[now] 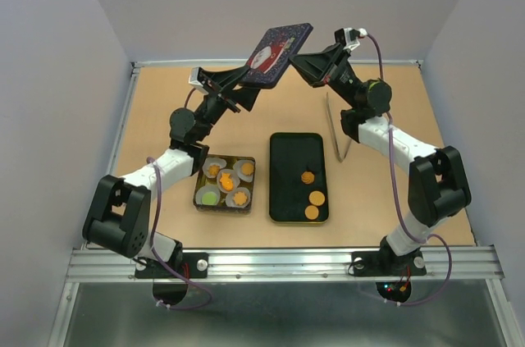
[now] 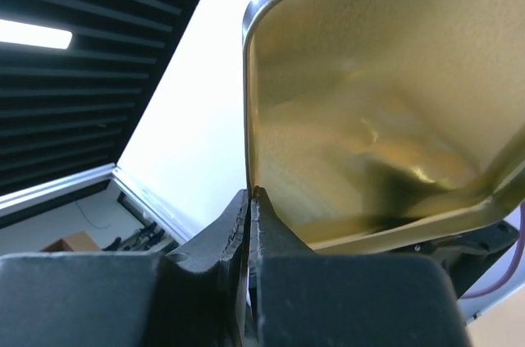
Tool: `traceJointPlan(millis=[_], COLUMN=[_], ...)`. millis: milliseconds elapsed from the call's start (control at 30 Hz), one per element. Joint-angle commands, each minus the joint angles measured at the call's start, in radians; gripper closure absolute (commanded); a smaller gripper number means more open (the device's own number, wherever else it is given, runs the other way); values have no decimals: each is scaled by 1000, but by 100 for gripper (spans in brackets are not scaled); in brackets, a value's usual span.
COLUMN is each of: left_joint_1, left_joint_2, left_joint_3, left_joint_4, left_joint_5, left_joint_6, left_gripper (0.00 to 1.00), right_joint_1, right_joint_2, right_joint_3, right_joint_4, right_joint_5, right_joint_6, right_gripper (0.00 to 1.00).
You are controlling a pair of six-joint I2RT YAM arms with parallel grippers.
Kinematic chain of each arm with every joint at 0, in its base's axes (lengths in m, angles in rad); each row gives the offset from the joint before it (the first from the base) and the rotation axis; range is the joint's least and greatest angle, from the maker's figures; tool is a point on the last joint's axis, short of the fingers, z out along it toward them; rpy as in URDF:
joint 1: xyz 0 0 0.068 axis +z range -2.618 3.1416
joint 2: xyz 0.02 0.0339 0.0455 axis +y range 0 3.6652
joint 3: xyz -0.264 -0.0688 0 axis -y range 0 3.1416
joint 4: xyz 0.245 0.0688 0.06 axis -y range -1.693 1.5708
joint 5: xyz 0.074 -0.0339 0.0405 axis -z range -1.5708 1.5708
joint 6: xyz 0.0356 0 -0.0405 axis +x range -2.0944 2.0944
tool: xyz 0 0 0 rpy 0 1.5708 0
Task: Pack the cookies
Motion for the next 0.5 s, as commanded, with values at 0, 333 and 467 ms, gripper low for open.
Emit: traceJointPlan(millis=[0,333,467], left_joint_1=[-5,-8,-12], left_joint_2=[4,26,32], left_joint_3=[38,78,88], left_joint_4=[527,527,527], left_joint_5=[-17,-33,-30], left_joint_6=[-6,-1,-1], left_gripper=[27,48,75], right_joint_1=[25,51,51], right_joint_2=[-56,-142,-143], right_joint_3=[-55,-278,-283], right_joint_4=[509,508,508], right_joint_5=[-90,-93,-88], right_joint_6=[-15,-90,-101], right_gripper=[100,100,99])
